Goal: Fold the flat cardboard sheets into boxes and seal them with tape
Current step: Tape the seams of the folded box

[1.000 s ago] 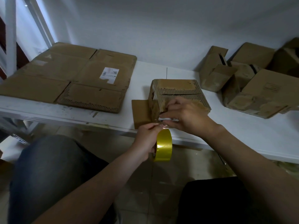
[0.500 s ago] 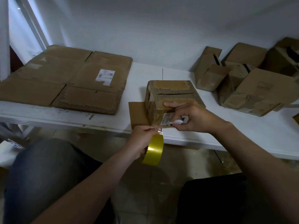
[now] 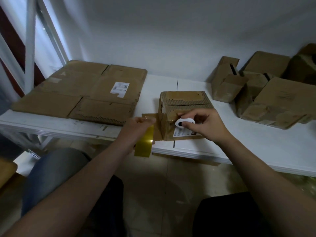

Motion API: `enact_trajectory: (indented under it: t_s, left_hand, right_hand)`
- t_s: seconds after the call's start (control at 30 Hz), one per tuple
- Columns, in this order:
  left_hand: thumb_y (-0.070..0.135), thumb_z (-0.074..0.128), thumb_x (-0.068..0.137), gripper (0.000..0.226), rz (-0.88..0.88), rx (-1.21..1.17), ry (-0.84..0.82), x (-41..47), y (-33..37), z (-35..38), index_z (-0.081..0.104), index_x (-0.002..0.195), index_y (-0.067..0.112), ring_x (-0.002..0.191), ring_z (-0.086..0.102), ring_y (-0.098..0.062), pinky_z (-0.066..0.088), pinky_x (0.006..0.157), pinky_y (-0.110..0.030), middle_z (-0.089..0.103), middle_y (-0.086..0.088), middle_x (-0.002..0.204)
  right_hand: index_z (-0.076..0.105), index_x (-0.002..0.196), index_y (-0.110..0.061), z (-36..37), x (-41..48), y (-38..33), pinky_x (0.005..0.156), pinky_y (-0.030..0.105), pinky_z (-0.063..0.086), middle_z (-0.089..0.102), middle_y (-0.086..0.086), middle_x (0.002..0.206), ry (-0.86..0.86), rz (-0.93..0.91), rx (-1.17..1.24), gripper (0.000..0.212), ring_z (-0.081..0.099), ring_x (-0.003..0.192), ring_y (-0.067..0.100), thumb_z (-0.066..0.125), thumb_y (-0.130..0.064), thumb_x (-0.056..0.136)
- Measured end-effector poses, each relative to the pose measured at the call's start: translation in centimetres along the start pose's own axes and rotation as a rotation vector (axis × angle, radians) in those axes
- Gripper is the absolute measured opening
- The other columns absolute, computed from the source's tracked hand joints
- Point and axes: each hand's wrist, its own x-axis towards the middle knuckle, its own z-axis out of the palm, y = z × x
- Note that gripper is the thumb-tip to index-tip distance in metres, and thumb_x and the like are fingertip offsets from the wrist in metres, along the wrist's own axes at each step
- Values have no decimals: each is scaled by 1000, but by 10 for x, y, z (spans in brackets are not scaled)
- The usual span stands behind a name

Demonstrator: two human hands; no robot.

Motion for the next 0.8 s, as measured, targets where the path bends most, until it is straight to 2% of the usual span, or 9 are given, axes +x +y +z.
enact_trajectory:
  t_s: [0.1,0.2,0.3,0.4,0.5,0.57,0.67,0.73,0.8]
  left_hand:
    - [74,70,73,67,67,128,34,10,31,8,62,115,22,100,66,-18,48,95,-40,65,8,115]
    - [59,68,87,38,111,253,18,20,55,22,57,102,26,73,56,-6,40,76,-28,56,11,98]
    - [45,76,86,26,112,320,-46,30,67,25,60,92,25,53,62,-5,40,58,-24,60,8,82]
    - [35,79,85,21,112,286,-78,38,69,24,60,83,25,37,56,6,40,56,-23,62,6,71]
    - [35,80,84,23,112,293,-64,44,67,24,59,81,25,36,55,8,40,56,-24,64,8,64]
    - [36,81,83,23,106,293,-60,48,65,23,62,83,23,37,56,7,43,52,-23,64,7,75]
    - [33,82,82,26,101,241,-57,52,61,22,68,95,16,41,60,5,44,38,-15,67,1,83]
    - [33,84,80,33,82,207,-70,55,58,21,70,101,13,48,67,-3,49,42,-15,72,-3,88]
    - [33,87,76,37,64,163,-97,59,55,20,72,102,11,63,74,-16,60,55,-26,76,-9,93]
  right_hand:
    - [80,98,-29,-2,5,2,72,60,57,75,4,89,59,9,12,15,71,83,31,83,-26,83]
    - [78,96,-32,-3,13,-5,72,52,60,74,-1,85,108,40,-3,13,71,78,23,83,-29,84]
    - [73,91,-31,-8,32,-9,72,28,55,69,-8,85,270,66,-68,10,67,82,12,81,-30,85]
    - [66,86,-33,-14,55,1,74,23,43,66,-6,92,367,126,-278,10,59,92,11,76,-35,88]
    - [70,85,-33,-13,65,15,83,28,31,68,-6,103,291,197,-631,10,39,104,13,72,-42,90]
    - [76,89,-30,-12,63,15,85,33,34,68,-5,106,316,32,-844,15,39,102,21,69,-43,92]
    - [81,98,-30,0,49,3,82,41,41,71,-9,104,268,-292,-901,35,44,96,25,55,-54,97]
    - [79,104,-36,17,38,5,75,42,40,70,-13,104,198,-333,-952,45,43,94,24,44,-64,98]
    - [79,104,-38,29,31,11,70,43,40,68,-11,103,235,-359,-955,45,44,89,27,46,-67,97]
